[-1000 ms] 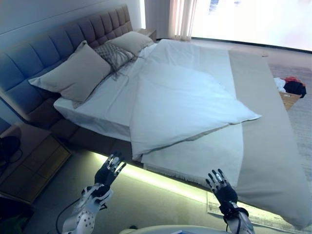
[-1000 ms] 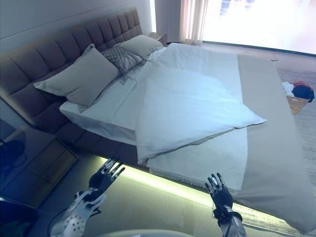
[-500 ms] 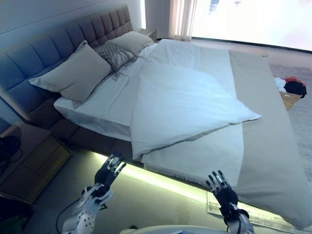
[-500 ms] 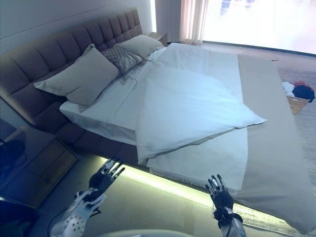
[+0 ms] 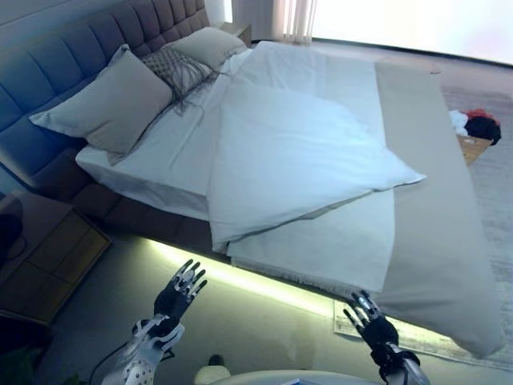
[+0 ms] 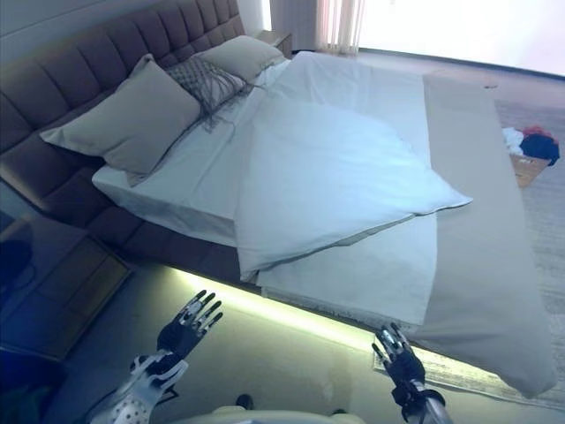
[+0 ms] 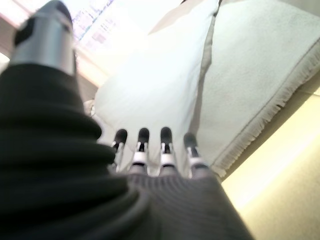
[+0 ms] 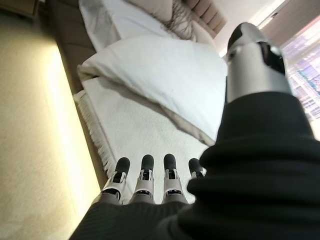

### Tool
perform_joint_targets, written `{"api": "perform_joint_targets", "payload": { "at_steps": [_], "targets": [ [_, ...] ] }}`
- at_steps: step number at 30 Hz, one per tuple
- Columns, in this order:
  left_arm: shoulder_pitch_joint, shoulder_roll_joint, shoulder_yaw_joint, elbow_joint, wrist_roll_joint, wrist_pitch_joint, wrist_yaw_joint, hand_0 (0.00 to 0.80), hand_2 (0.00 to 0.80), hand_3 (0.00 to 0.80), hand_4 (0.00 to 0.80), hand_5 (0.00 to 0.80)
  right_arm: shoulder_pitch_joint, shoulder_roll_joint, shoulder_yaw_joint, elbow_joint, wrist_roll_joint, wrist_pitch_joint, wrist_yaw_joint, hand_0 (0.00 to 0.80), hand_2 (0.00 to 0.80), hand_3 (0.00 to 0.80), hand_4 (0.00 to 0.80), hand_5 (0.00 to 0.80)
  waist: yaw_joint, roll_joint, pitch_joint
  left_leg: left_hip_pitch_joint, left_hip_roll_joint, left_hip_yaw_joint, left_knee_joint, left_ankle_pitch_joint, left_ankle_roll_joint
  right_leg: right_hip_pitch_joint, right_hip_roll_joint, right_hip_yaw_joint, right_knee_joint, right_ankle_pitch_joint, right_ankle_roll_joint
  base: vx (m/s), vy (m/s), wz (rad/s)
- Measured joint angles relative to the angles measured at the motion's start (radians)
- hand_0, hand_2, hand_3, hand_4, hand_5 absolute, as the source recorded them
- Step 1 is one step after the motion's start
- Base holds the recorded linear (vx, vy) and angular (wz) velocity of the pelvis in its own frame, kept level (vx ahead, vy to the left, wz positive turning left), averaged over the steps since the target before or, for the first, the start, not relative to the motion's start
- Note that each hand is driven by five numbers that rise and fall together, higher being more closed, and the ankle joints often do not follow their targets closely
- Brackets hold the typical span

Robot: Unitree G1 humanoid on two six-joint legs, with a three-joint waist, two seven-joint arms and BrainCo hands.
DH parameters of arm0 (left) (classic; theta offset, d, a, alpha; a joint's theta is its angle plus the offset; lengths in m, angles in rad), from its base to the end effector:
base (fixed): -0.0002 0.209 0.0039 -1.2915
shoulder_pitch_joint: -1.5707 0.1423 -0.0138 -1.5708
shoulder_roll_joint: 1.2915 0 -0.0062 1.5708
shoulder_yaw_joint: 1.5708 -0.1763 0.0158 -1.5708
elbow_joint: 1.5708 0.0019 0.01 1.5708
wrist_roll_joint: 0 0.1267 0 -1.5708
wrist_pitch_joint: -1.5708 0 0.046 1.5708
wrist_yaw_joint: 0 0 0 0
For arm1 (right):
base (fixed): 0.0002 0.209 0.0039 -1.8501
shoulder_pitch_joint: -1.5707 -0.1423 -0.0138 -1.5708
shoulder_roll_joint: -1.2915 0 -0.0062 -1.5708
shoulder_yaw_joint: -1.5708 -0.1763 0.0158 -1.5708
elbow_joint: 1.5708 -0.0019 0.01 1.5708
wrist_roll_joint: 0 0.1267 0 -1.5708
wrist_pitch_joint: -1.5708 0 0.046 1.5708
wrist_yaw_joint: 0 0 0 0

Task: Make the bed neatly

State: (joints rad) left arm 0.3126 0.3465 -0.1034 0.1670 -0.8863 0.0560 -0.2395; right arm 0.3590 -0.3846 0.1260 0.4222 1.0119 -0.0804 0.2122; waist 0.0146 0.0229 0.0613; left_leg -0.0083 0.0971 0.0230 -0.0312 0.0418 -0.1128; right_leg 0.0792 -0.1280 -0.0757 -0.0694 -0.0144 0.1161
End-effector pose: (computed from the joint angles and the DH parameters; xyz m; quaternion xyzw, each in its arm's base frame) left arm 0.1072 0.2144 -0.0164 -0.2922 0.2218 -0.0324 0.9297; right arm 0.0682 -0.2383 -0.0453 0.3022 0.2764 -0.0968 0.9072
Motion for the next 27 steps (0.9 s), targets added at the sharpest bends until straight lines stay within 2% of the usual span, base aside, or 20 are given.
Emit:
{"api": "perform_joint_targets", "payload": {
  "at_steps": [3,6,8,10,12,14,15,16,18,20,21,22,23,25,26,27],
  "targets": [
    [-0.013,-0.004,-0.008,0.001,0.0,-0.001,-0.005,0.0,0.0,0.0,0.0,0.0,-0.006,0.017,-0.009,-0.011,0.004,-0.001,0.003,0.0,0.0,0.0,0.0,0.0,-0.013,0.019,0.013,-0.029,-0.022,-0.001,-0.014,0.014,0.018,-0.038,-0.023,-0.014,0.03,0.0,0.014,0.118,0.245,0.13],
    [-0.01,-0.004,-0.014,-0.002,0.0,-0.002,0.0,0.0,0.0,0.0,0.0,0.0,-0.011,0.041,-0.011,-0.02,0.026,0.002,0.003,0.0,0.0,0.0,0.0,0.0,-0.024,0.009,0.024,-0.009,-0.055,0.0,-0.01,0.009,0.033,-0.038,-0.058,-0.017,0.084,-0.028,0.032,0.126,0.21,0.05],
    [-0.017,0.0,-0.014,0.0,0.0,-0.005,0.001,0.0,0.0,0.0,0.0,0.0,-0.019,0.054,-0.008,-0.038,0.025,0.0,0.009,0.0,0.0,0.0,0.0,0.0,-0.024,0.002,0.037,0.006,-0.074,0.004,0.009,-0.013,0.052,-0.077,-0.084,-0.021,0.208,-0.071,0.041,0.132,0.284,-0.08],
    [-0.068,0.003,-0.023,0.056,0.001,-0.006,0.006,0.0,0.0,0.0,0.0,0.0,-0.04,0.059,-0.007,-0.043,0.025,-0.005,0.004,0.0,0.0,0.0,0.0,0.0,-0.025,0.015,0.079,0.014,-0.088,0.005,0.077,-0.054,0.085,-0.164,-0.107,-0.017,0.457,-0.078,0.036,0.115,0.239,0.01],
    [-0.102,0.014,-0.019,0.082,0.001,-0.006,0.005,0.0,0.0,0.0,0.0,0.0,-0.039,0.068,0.004,-0.054,0.025,-0.013,0.0,0.0,0.0,0.0,0.0,0.0,-0.021,0.006,0.098,0.016,-0.108,0.009,0.156,-0.108,0.1,-0.234,-0.152,-0.006,0.66,-0.043,0.01,0.146,0.103,-0.01],
    [-0.106,0.03,-0.001,0.088,0.008,-0.001,0.002,0.0,0.0,0.0,0.0,0.0,-0.041,0.096,0.006,-0.056,0.031,-0.031,-0.006,0.0,0.0,0.0,0.0,0.0,-0.006,0.017,0.093,0.015,-0.11,0.008,0.176,-0.122,0.121,-0.315,-0.172,-0.012,0.769,0.047,0.016,0.208,-0.106,-0.15],
    [-0.112,0.039,0.018,0.087,0.009,0.001,0.0,0.0,0.0,0.0,0.0,0.0,-0.039,0.107,0.006,-0.06,0.031,-0.031,-0.01,0.0,0.0,0.0,0.0,0.0,0.0,0.013,0.095,0.014,-0.11,0.014,0.179,-0.121,0.126,-0.346,-0.176,-0.021,0.804,0.04,0.018,0.298,-0.25,-0.19],
    [-0.113,0.051,0.033,0.087,0.009,0.006,-0.002,0.0,0.0,0.0,0.0,0.0,-0.032,0.115,0.004,-0.062,0.031,-0.031,-0.018,0.0,0.0,0.0,0.0,0.0,0.002,0.0,0.091,0.015,-0.111,0.021,0.177,-0.12,0.129,-0.364,-0.174,-0.038,0.802,0.026,0.025,0.369,-0.341,-0.08],
    [-0.107,0.062,0.052,0.087,0.009,0.021,-0.005,0.0,0.0,0.0,0.0,0.0,-0.026,0.121,0.001,-0.064,0.031,-0.031,-0.023,0.0,0.0,0.0,0.0,0.0,0.001,-0.019,0.087,0.016,-0.125,0.021,0.173,-0.119,0.133,-0.364,-0.176,-0.045,0.703,0.001,0.055,0.427,-0.384,-0.02],
    [-0.115,0.061,0.048,0.088,0.01,0.031,-0.005,0.0,0.0,0.0,0.0,0.0,-0.026,0.126,0.0,-0.056,0.031,-0.031,-0.018,0.0,0.0,0.0,0.0,0.0,-0.004,-0.047,0.084,0.013,-0.155,0.02,0.169,-0.121,0.132,-0.361,-0.209,-0.031,0.531,0.004,0.068,0.478,-0.414,0.08],
    [-0.12,0.055,0.043,0.091,0.01,0.042,-0.004,0.0,0.0,0.0,0.0,0.0,-0.031,0.13,-0.001,-0.035,0.031,-0.029,-0.019,0.0,0.0,0.0,0.0,0.0,-0.012,-0.059,0.083,0.013,-0.164,0.017,0.171,-0.124,0.13,-0.334,-0.22,-0.008,0.38,0.008,0.071,0.415,-0.329,0.17],
    [-0.118,0.045,0.042,0.092,0.011,0.049,-0.002,0.0,0.0,0.0,0.0,0.0,-0.04,0.13,-0.001,-0.021,0.031,-0.022,-0.019,0.0,0.0,0.0,0.0,0.0,-0.023,-0.064,0.08,0.015,-0.165,0.008,0.17,-0.128,0.124,-0.316,-0.224,-0.003,0.263,0.019,0.084,0.448,-0.365,0.21],
    [-0.117,0.04,0.041,0.092,0.011,0.058,-0.002,0.0,0.0,0.0,0.0,0.0,-0.048,0.131,-0.002,-0.017,0.031,-0.019,-0.02,0.0,0.0,0.0,0.0,0.0,-0.027,-0.067,0.079,0.015,-0.16,-0.001,0.17,-0.133,0.116,-0.301,-0.224,0.001,0.174,0.03,0.099,0.4,-0.329,0.18],
    [-0.108,0.044,0.042,0.091,0.011,0.072,-0.002,0.0,0.0,0.0,0.0,0.0,-0.047,0.132,-0.007,-0.017,0.03,-0.007,-0.019,0.0,0.0,0.0,0.0,0.0,-0.028,-0.088,0.069,0.034,-0.144,-0.01,0.167,-0.15,0.089,-0.292,-0.215,-0.01,0.131,0.033,0.105,0.403,-0.352,0.1],
    [-0.099,0.043,0.041,0.092,0.011,0.081,-0.001,0.0,0.0,0.0,0.0,0.0,-0.046,0.131,-0.015,-0.008,0.03,0.001,-0.019,0.0,0.0,0.0,0.0,0.0,-0.028,-0.087,0.064,0.049,-0.119,-0.018,0.159,-0.163,0.067,-0.28,-0.198,-0.019,0.14,0.088,0.094,0.424,-0.4,0.06],
    [-0.087,0.04,0.04,0.091,0.012,0.087,-0.001,0.0,0.0,0.0,0.0,0.0,-0.041,0.13,-0.023,-0.004,0.03,0.001,-0.019,0.0,0.0,0.0,0.0,0.0,-0.03,-0.08,0.063,0.074,-0.089,-0.027,0.138,-0.169,0.055,-0.272,-0.168,-0.033,0.161,0.098,0.093,0.446,-0.431,0.07]
  ]
}}
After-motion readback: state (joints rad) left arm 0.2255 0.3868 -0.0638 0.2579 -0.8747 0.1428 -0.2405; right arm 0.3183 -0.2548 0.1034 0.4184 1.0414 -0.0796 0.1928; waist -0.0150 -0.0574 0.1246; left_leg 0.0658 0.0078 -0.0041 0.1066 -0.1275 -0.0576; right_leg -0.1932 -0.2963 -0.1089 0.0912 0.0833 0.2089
